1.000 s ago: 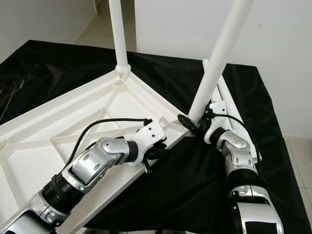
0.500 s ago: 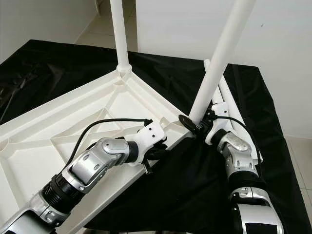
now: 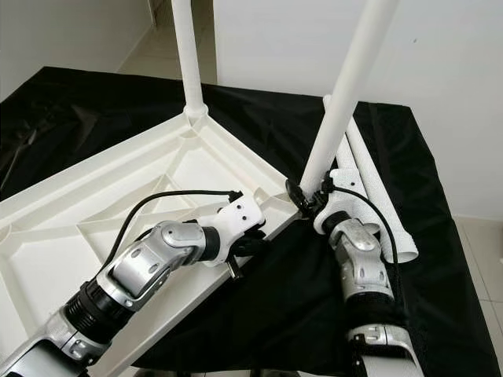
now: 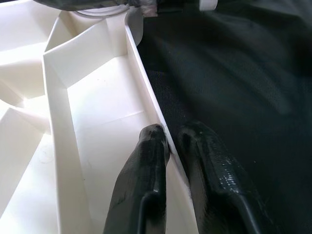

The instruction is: Building children table

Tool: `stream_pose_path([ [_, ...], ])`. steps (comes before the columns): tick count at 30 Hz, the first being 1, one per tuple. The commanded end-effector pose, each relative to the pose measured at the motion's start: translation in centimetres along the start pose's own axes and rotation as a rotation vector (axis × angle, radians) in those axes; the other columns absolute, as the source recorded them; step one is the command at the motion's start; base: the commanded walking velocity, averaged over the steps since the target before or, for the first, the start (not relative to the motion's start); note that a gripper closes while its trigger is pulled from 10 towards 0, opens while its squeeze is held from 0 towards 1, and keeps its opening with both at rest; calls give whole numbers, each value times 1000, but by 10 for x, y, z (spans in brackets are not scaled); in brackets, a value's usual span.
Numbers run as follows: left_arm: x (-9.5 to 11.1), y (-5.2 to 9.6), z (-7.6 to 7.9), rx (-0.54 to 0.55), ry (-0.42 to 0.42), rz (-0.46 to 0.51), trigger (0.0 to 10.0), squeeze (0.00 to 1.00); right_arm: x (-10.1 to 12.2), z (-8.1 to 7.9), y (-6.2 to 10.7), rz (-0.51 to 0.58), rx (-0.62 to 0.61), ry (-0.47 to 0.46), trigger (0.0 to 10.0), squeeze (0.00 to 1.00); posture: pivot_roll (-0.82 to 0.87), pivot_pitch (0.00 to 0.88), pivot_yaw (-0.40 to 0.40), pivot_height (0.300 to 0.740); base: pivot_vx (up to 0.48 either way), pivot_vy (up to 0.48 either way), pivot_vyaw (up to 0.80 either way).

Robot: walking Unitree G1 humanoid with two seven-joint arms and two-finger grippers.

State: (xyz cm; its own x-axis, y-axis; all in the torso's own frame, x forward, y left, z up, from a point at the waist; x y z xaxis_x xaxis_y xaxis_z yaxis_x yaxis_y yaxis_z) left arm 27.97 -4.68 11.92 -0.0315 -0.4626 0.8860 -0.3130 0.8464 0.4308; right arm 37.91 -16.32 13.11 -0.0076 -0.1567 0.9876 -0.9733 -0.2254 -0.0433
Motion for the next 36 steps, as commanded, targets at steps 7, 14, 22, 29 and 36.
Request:
stream_pose_path([
  [7, -15, -8, 19, -95, 20, -55, 10000, 0, -2, -6, 0, 6, -240, -68, 10000, 0, -68, 98, 6, 740, 0, 0, 0],
  [14, -15, -8, 20, -101, 17, -55, 10000, 0, -2, 12, 15, 18, -534, -50, 10000, 0, -71, 97, 7, 740, 0, 0, 0],
  [22, -15, -8, 21, -101, 21, -56, 10000, 0, -4, 7, 17, -5, -531, -35, 10000, 0, -66, 98, 1, 740, 0, 0, 0],
  [29, -16, -8, 22, -99, 29, -56, 10000, 0, 0, 7, 14, 15, -419, -53, 10000, 1000, -65, 95, 0, 740, 0, 0, 0],
  [36, -16, -9, 22, -101, 31, -58, 10000, 0, 3, 3, 9, 5, -234, -5, 10000, 0, -65, 91, 0, 740, 0, 0, 0],
])
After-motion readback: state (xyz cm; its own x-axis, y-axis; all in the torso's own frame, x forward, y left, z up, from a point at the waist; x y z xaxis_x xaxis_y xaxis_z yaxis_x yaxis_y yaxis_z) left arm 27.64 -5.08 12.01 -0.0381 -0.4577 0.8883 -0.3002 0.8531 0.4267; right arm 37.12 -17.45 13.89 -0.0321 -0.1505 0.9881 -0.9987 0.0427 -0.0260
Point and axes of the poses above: a point about 5 cm out from each wrist's last joint towards the gripper, its own y axis pointing back from the gripper into the wrist, its own x axis along the axis of the wrist's last joint, z = x × y, the point moved 6 cm from there along -y, pointing out of the wrist towards the gripper, and after that the axes turned 5 degrees about -y, right-handed, at the moved point
